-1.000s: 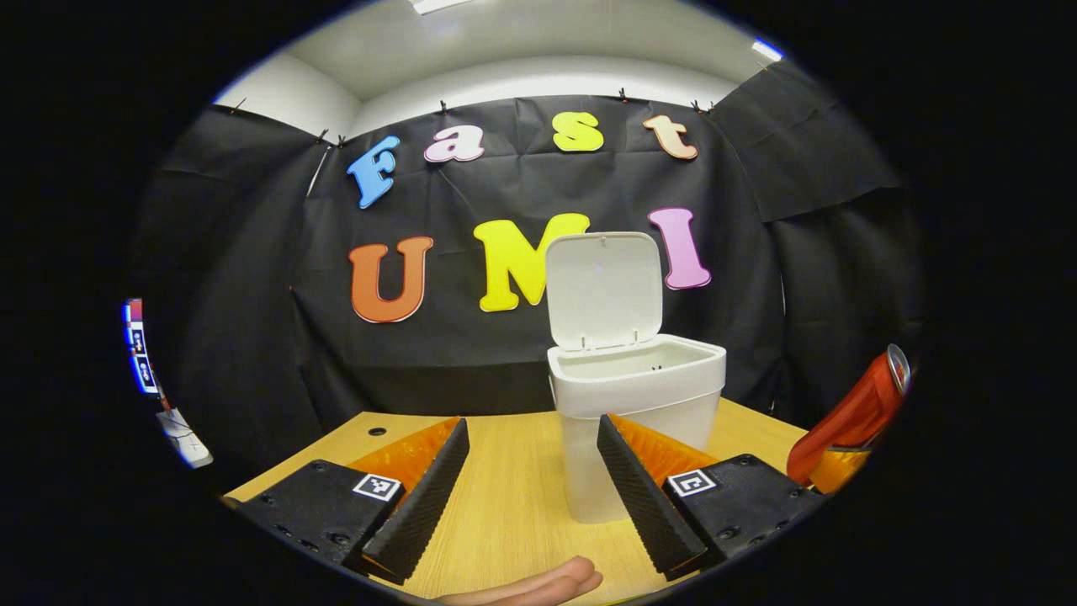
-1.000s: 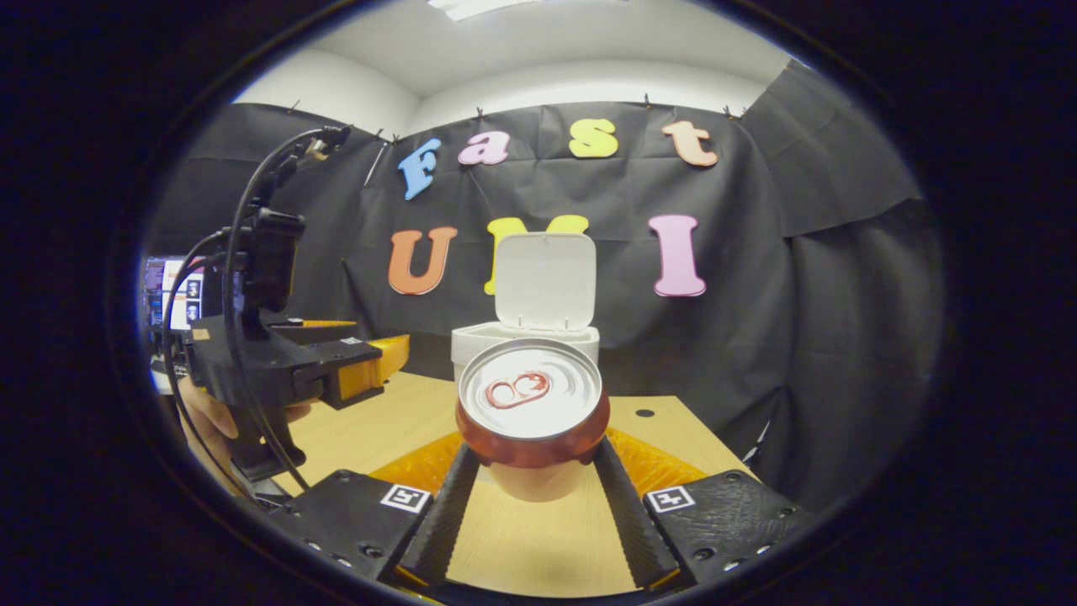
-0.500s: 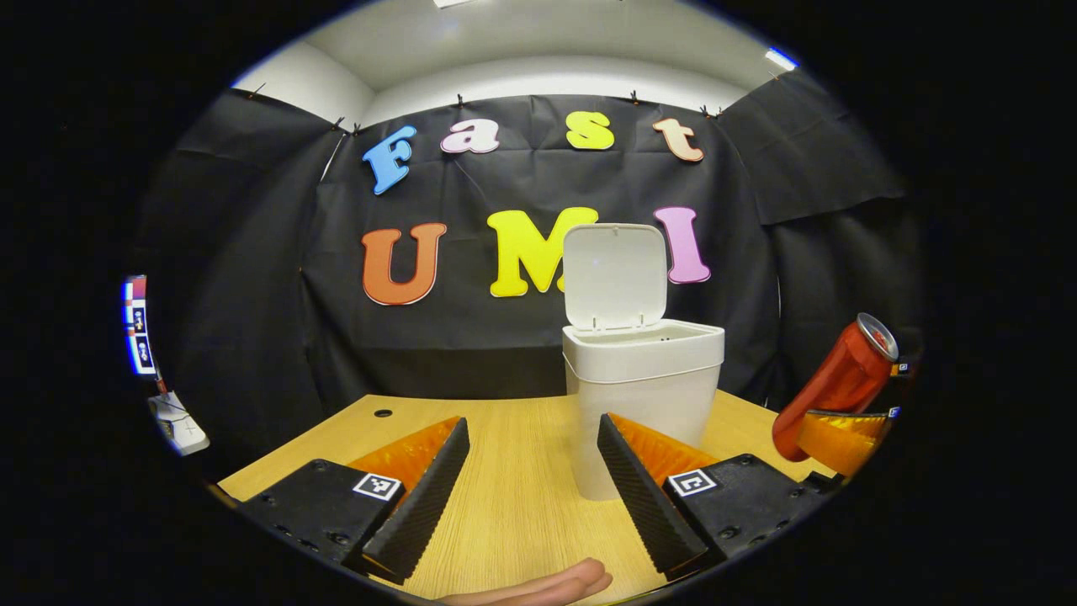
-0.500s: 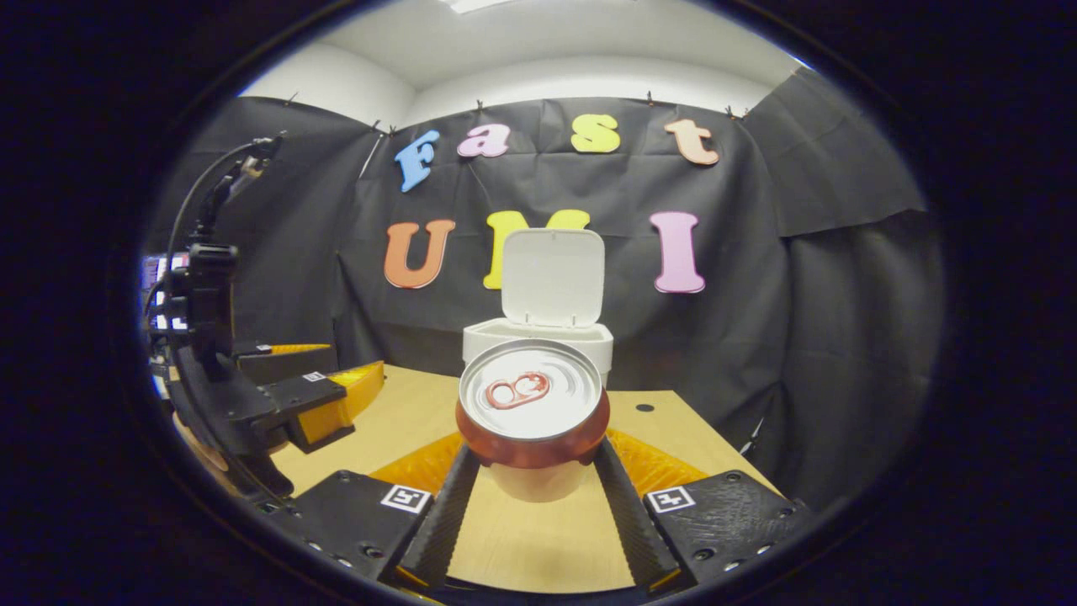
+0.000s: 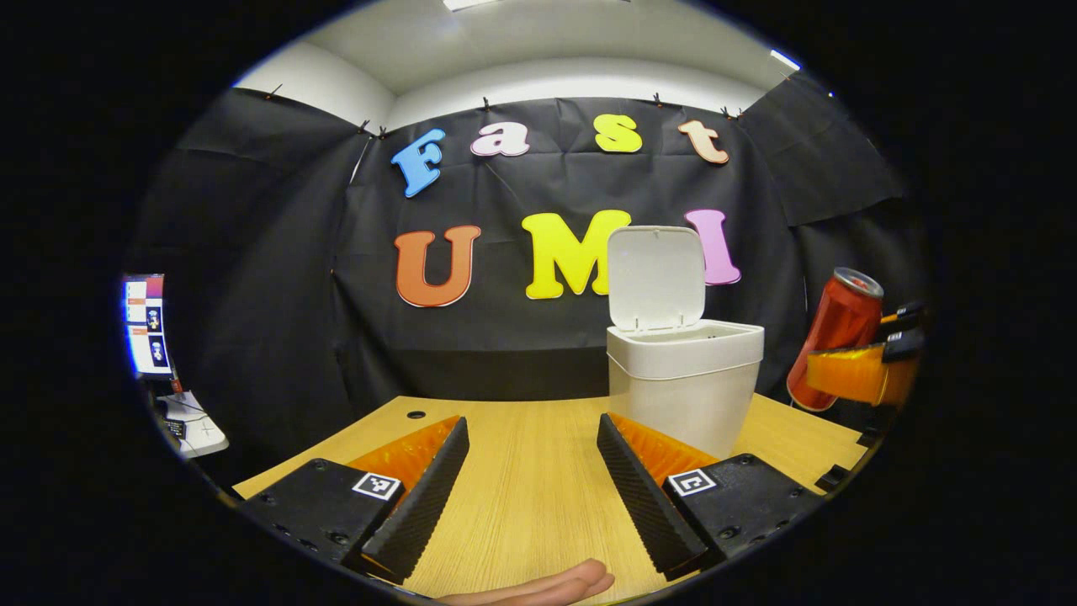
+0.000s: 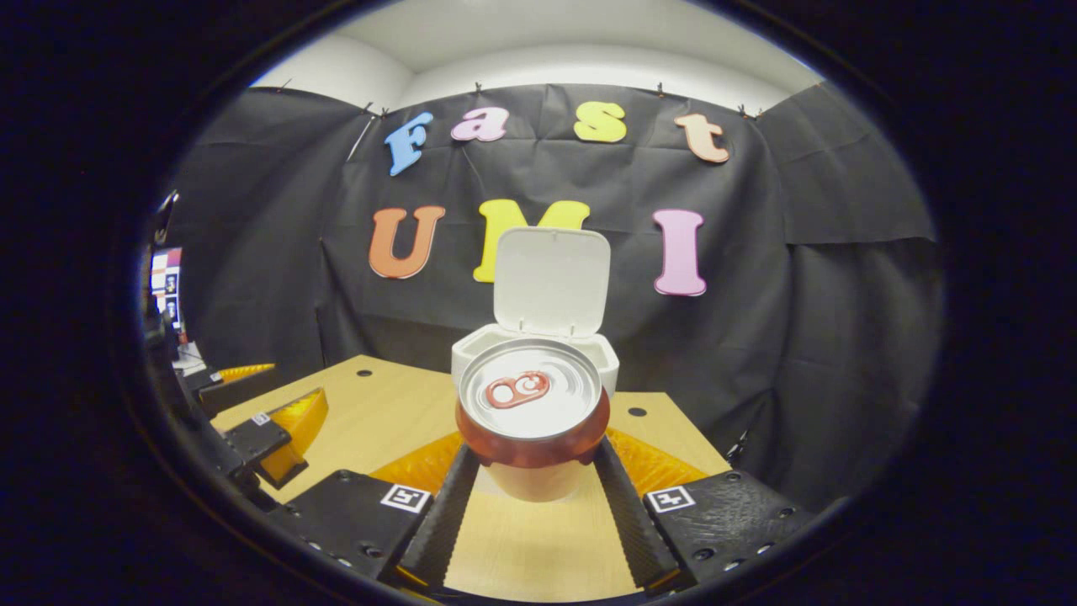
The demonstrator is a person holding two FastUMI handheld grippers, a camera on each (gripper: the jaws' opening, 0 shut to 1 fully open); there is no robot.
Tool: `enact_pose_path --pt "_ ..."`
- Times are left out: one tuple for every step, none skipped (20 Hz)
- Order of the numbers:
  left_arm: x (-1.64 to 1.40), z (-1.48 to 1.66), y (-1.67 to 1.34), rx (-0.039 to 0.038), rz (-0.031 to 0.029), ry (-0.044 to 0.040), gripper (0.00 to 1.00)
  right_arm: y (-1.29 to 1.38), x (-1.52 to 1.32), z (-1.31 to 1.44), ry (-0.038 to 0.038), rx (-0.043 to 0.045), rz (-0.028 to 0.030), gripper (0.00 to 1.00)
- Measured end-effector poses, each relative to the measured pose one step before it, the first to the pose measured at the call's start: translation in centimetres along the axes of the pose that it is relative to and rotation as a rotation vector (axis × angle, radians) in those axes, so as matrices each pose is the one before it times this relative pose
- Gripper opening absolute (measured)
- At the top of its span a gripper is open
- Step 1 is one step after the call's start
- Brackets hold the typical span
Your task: Press the lid of the desktop garbage bin to open it, pick up the crumpled paper on the desktop and throw it into the bin, then pick up the pop can on the desktop and drop it into the bin, and finally close the garbage bin lid.
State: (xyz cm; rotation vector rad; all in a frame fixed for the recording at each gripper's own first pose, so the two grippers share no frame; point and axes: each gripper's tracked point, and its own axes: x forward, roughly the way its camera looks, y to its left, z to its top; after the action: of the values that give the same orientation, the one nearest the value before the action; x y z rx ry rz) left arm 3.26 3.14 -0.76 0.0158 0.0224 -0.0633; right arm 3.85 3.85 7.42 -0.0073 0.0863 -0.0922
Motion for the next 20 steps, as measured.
enact_pose_path --pt "0.293 -0.458 0.376 -0.00163 0.01249 0.00785 0.99 0.434 0.678 1.032 0.00293 0.01578 0.01275 0.78" --pt "0.225 -0.263 0.181 -0.00069 0.00124 0.01088 0.99 0.435 0.599 0.778 0.00653 0.01202 0.0195 0.79" --pt "-0.029 -0.056 -0.121 -0.00106 -0.00592 0.00297 0.99 0.397 0.597 0.683 0.01521 0.01849 0.01622 0.79" --pt "0.015 -0.048 0.054 -0.00245 -0.00157 0.00168 0.99 0.208 0.588 0.669 0.02142 0.01952 0.00961 0.79" --pt "-0.056 -0.036 0.25 -0.00027 0.00401 -0.00011 0.99 0.4 0.609 0.854 0.01256 0.01601 0.01641 0.79" --pt "-0.158 0.084 0.231 0.00497 0.00975 -0.00194 0.99 0.295 0.634 1.035 0.00417 0.00672 0.01014 0.79" --pt "-0.102 0.126 0.112 0.00984 0.00683 -0.00503 0.99 -0.204 0.898 1.167 0.00294 -0.00896 -0.01047 0.79" --pt "-0.11 0.139 -0.112 0.01072 -0.00268 -0.00829 0.99 -0.586 0.801 0.92 -0.00198 -0.0093 -0.02314 0.78" --pt "-0.071 0.197 -0.277 0.00335 -0.0079 -0.008 0.99 -0.576 0.949 1.196 -0.01369 0.0025 -0.02549 0.78" --pt "-0.066 0.034 -0.185 -0.00051 -0.00764 -0.00414 0.99 0.029 0.99 1.177 -0.01542 0.00593 -0.00252 0.78" --pt "-0.131 0.029 -0.076 -0.00163 -0.00411 -0.00144 0.99 0.499 1.044 0.944 -0.00996 0.01372 0.01407 0.79" --pt "-0.021 -0.035 -0.155 0.00365 -0.00281 -0.00081 0.99 0.115 1.076 0.619 -0.00508 0.0149 0.003 0.79" --pt "-0.046 0.025 -0.164 0.00711 -0.00264 -0.00033 0.99 -0.092 1.081 0.322 0.00459 0.01026 -0.00167 0.78" --pt "-0.031 -0.104 -0.074 0.00757 -0.00178 0.00199 0.99 0.091 1.086 0.068 0.01005 -0.00567 0.00321 0.78" --pt "0.0 0.001 0.031 0.00349 0.00046 0.00173 0.99 0.211 1.011 0.027 0.0076 -0.01308 0.00434 0.77" --pt "0.098 -0.131 -0.129 0.00369 -0.00169 0.0009 0.99 -0.17 1.001 0.221 0.00376 -0.00982 -0.01055 0.78" --pt "0.124 -0.138 -0.159 0.00282 -0.0041 0.00177 0.99 -0.356 1.05 0.019 0.0052 0.0049 -0.00956 0.77" --pt "0.085 -0.168 -0.119 0.00055 -0.00416 0.00522 0.99 -0.026 0.861 -0.253 0.01483 0.01451 -0.00001 0.78" --pt "-0.005 -0.229 0.177 -0.00285 0.00237 0.00667 0.99 -0.061 0.876 -0.432 0.01375 0.01329 -0.00786 0.78" --pt "0.197 -0.14 0.132 0.00069 0.00392 0.00426 0.99 -0.21 0.734 -0.068 0.00355 0.00743 -0.01079 0.79"
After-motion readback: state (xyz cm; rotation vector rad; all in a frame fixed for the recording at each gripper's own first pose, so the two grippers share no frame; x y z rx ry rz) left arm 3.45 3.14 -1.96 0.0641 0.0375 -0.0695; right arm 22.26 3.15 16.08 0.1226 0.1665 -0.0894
